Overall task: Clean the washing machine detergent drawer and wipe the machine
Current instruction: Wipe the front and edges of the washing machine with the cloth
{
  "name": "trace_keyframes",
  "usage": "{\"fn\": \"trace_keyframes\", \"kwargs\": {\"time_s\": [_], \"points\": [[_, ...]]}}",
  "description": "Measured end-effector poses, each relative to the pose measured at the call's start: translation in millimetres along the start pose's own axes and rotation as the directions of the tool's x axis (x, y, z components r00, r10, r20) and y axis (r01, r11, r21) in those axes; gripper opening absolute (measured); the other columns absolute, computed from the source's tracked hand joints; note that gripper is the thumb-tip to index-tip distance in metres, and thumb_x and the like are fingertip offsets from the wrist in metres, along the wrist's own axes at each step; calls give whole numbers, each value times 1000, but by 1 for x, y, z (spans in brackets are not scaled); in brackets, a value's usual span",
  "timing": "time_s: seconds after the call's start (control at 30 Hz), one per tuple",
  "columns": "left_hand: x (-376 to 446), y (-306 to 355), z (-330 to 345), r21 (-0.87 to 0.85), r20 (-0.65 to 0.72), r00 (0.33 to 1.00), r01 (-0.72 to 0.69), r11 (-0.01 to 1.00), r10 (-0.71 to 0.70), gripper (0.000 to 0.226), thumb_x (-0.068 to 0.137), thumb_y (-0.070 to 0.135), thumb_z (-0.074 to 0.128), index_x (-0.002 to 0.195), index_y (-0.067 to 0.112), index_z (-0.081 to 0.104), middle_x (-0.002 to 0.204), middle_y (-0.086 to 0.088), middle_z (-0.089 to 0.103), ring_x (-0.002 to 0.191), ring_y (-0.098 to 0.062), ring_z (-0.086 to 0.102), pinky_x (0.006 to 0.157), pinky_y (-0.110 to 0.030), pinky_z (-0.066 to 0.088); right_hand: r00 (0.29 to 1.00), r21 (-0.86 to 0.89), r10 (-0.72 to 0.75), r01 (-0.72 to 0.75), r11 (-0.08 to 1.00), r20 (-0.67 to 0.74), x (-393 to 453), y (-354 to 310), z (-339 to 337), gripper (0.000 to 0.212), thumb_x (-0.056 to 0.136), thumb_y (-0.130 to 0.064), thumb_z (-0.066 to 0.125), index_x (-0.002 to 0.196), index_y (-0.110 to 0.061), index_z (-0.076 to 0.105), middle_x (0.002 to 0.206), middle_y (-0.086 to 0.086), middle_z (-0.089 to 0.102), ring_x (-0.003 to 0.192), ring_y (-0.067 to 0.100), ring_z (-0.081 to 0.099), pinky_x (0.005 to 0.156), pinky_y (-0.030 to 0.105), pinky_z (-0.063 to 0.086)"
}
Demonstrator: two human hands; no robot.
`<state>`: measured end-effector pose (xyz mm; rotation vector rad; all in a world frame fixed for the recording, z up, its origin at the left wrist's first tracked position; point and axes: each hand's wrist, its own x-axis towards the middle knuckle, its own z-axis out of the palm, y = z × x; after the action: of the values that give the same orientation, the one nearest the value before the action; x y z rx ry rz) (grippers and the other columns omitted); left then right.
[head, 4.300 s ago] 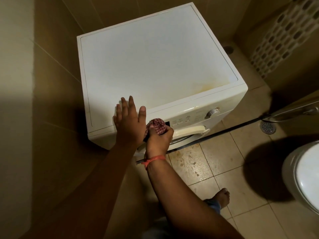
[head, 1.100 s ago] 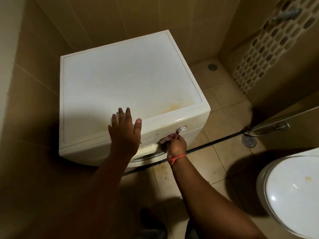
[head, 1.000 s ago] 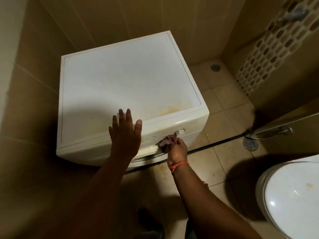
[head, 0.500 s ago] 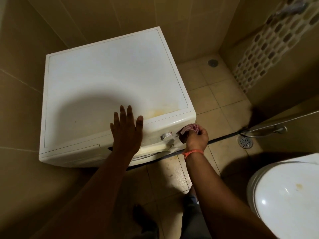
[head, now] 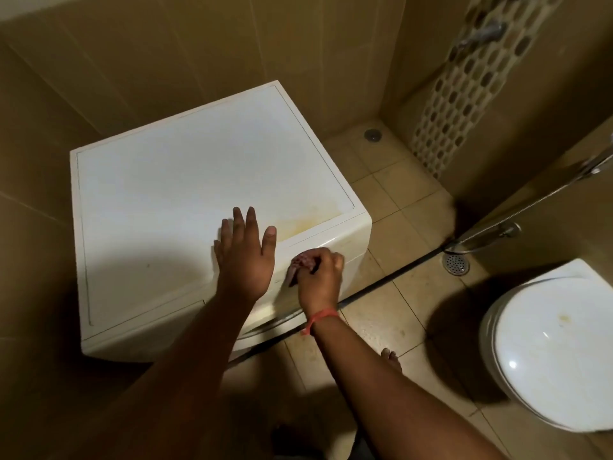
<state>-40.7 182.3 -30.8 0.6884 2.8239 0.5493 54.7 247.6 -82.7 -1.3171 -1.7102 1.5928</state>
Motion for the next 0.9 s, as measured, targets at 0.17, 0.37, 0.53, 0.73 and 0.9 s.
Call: {"fn": "trace_keyframes", "kwargs": {"time_s": [0.17, 0.37, 0.53, 0.73, 0.9], "points": [[3, -27, -16, 12, -9, 1000, -14, 1000, 14, 60, 101, 48, 24, 155, 21, 15, 164, -5, 6, 150, -29, 2, 120, -53, 7, 983, -95, -74, 59, 994, -168, -2, 4, 7, 30, 83, 8, 53, 96, -18, 58, 118, -2, 45, 115, 24, 49, 96, 26, 45], [-5, -46, -6, 22, 41, 999, -34, 999, 33, 61, 101, 50, 22, 155, 22, 14, 164, -3, 4, 151, -27, 0, 120, -53, 6, 995, 27, 80, -78, 997, -59, -26, 48, 38, 27, 82, 10, 55, 94, -14, 61, 114, 3, 49, 101, 19, 57, 92, 20, 49], [-4, -54, -12, 31, 22, 999, -48, 998, 47, 61, 101, 48, 25, 155, 21, 17, 164, -4, 5, 150, -28, 2, 120, -52, 7, 833, 561, 552, -441, 700, -33, -2, 58, 18, 29, 86, 13, 56, 105, -8, 60, 99, 6, 64, 81, 15, 62, 53, 11, 51], [1, -58, -11, 47, -22, 999, -35, 998, 36, 60, 102, 46, 27, 153, 15, 24, 162, -11, 13, 149, -35, 10, 118, -55, 14, 812, 502, 539, -378, 778, -224, 72, 60, -39, 31, 83, 6, 63, 107, -13, 65, 105, 3, 68, 100, 21, 65, 89, 32, 56], [2, -44, -2, 34, -7, 1000, 2, 999, -2, 61, 102, 48, 25, 154, 17, 23, 163, -10, 12, 149, -33, 9, 118, -55, 15, 911, 343, 263, -148, 928, -318, 75, 19, -49, 28, 85, 0, 63, 98, -25, 64, 108, -5, 60, 98, 13, 62, 87, 26, 55]]}}
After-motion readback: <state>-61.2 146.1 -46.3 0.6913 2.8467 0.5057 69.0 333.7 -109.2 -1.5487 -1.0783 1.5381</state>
